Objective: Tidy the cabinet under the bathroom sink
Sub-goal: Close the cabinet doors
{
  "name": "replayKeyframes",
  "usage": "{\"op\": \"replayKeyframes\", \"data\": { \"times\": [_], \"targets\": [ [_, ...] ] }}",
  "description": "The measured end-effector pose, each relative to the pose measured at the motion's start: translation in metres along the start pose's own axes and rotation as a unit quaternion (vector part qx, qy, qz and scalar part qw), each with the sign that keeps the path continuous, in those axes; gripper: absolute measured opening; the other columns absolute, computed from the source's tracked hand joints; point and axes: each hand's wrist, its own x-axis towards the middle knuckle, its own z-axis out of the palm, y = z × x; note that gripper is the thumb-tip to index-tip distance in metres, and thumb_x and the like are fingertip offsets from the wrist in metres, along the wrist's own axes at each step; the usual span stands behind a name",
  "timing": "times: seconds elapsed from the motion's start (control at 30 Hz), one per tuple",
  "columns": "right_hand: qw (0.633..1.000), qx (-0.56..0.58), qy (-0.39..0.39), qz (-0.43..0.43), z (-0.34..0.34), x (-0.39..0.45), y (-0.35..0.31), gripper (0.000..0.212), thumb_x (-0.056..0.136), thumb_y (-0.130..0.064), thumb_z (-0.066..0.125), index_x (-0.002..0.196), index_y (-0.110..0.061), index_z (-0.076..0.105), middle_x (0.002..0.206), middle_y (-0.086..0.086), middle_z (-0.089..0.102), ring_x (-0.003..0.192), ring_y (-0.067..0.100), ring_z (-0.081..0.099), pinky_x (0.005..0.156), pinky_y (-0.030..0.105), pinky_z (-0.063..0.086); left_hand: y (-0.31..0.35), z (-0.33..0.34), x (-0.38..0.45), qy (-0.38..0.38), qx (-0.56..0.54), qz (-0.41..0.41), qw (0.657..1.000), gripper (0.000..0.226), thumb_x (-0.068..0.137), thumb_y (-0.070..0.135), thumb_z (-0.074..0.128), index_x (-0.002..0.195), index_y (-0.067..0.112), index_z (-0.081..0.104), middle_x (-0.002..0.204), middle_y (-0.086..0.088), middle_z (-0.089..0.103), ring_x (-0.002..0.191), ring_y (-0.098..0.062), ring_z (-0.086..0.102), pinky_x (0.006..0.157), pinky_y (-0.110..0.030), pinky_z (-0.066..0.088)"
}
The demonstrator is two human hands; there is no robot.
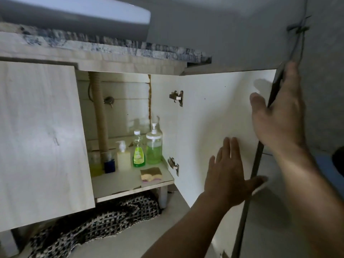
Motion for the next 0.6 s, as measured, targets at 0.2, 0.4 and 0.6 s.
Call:
{"op": "replayKeyframes", "data": {
  "times": [0.2, 0.4, 0.6],
  "targets": [
    [0.999, 0.017, 0.034, -0.036, 0.005, -0.004, 0.002, 0.060, 0.095, -0.013, 0.053, 0.149, -0.012, 0.026, 0.151, 0.003, 0.036, 0.138, 0.013, 0.034, 0.110, 0.009, 0.027, -0.017, -0.005, -0.003, 0.002, 0.019, 0.001, 1.000, 0.103, 0.086, 0.058, 0.055, 0.151, 0.017, -0.013, 0.160, 0.001, -0.013, 0.149, -0.017, 0.000, 0.121, -0.042, 0.013],
    [0.989, 0.046, 0.087, -0.114, 0.029, -0.021, -0.012, 0.053, 0.094, -0.005, 0.052, 0.144, -0.002, 0.035, 0.146, 0.011, 0.043, 0.133, 0.013, 0.034, 0.102, -0.006, 0.017, -0.045, -0.032, -0.021, 0.008, 0.042, 0.042, 0.998, 0.103, 0.083, 0.063, 0.055, 0.152, 0.020, -0.008, 0.161, 0.003, -0.007, 0.148, -0.013, 0.001, 0.121, -0.042, 0.014],
    [0.976, 0.102, 0.040, -0.190, 0.063, -0.039, -0.044, 0.060, 0.091, -0.008, 0.056, 0.144, 0.002, 0.031, 0.148, 0.014, 0.039, 0.136, 0.014, 0.033, 0.111, 0.011, 0.027, -0.090, -0.083, -0.056, 0.005, 0.034, 0.034, 0.999, 0.106, 0.078, 0.059, 0.064, 0.152, 0.028, -0.006, 0.161, 0.011, -0.005, 0.147, -0.007, 0.002, 0.120, -0.033, 0.015]
  ]
}}
